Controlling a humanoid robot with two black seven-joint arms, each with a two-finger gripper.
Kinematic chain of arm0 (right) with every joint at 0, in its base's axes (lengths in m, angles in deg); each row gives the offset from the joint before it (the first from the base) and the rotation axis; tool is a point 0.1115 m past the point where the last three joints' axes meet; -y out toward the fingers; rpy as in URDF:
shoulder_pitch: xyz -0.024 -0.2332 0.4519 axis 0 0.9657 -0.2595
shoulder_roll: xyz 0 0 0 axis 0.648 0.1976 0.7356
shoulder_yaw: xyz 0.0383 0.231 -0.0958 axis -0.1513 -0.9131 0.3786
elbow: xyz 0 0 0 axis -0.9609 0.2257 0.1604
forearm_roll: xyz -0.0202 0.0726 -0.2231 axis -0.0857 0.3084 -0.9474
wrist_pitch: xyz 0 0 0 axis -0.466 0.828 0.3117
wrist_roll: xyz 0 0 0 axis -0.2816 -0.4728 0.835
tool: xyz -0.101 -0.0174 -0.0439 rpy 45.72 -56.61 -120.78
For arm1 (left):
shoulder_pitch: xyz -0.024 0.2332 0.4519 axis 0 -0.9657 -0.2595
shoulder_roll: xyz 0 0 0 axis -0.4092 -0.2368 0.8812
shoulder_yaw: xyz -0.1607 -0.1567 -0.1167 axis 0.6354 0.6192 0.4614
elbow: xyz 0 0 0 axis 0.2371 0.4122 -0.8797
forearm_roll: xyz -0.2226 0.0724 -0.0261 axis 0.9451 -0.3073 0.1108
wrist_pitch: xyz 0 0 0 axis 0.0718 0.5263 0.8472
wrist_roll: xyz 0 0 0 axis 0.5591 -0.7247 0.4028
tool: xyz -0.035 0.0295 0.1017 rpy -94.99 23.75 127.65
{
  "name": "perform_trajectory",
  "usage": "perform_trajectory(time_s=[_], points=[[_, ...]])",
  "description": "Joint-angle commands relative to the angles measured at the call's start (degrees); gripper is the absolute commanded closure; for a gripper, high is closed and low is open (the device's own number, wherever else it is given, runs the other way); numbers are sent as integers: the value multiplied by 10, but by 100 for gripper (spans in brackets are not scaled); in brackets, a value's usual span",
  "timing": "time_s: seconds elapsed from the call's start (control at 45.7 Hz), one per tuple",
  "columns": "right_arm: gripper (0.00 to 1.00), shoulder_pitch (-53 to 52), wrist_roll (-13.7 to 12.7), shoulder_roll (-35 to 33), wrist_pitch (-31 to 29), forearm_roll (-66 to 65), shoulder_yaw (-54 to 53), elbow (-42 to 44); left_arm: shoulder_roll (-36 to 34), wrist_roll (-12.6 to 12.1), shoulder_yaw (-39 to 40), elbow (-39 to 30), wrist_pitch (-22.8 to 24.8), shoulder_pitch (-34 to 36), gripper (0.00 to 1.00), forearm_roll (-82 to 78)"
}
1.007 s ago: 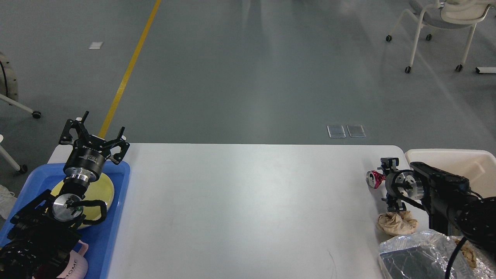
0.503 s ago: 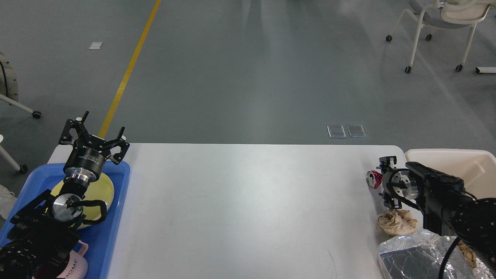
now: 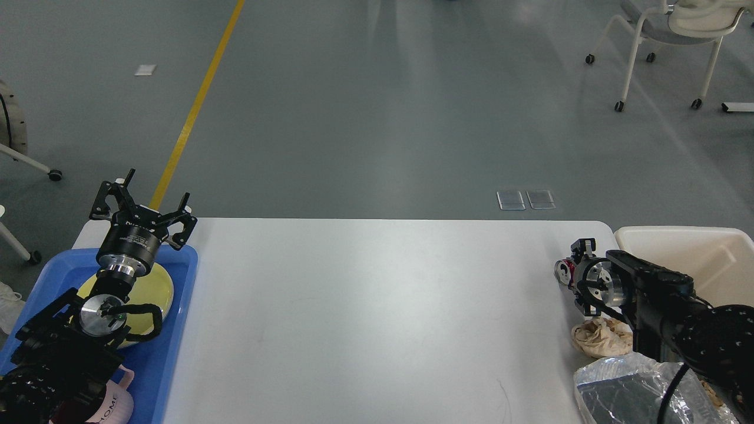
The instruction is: Tidy desktop
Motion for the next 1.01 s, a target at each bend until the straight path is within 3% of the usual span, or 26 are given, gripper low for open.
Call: perform_trajectory(time_s=[0.0,0.088,0.416,0.525,0.722,0.853,0.985], points=[[90,0,-1,0,2,0,2,0,0,0,0,0,0,0,2,0],[100,0,-1,-1,2,0,2,-1,0,0,0,0,0,0,2,0],[100,-46,-3,-8,-16,-10,9,-16,0,0,0,0,0,0,2,0],[100,-103,-2,-29,-72,-76,25,-51,0,0,0,0,0,0,2,0],[100,-281,-12,-112,-205,-232,54,-202,0,0,0,0,0,0,2,0],[100,-322,-12,-99,-215,-278,131,-225,0,0,0,0,1,0,2,0],[100,-326,-11,-93,-216,-282,139,-230,0,0,0,0,0,0,2,0]])
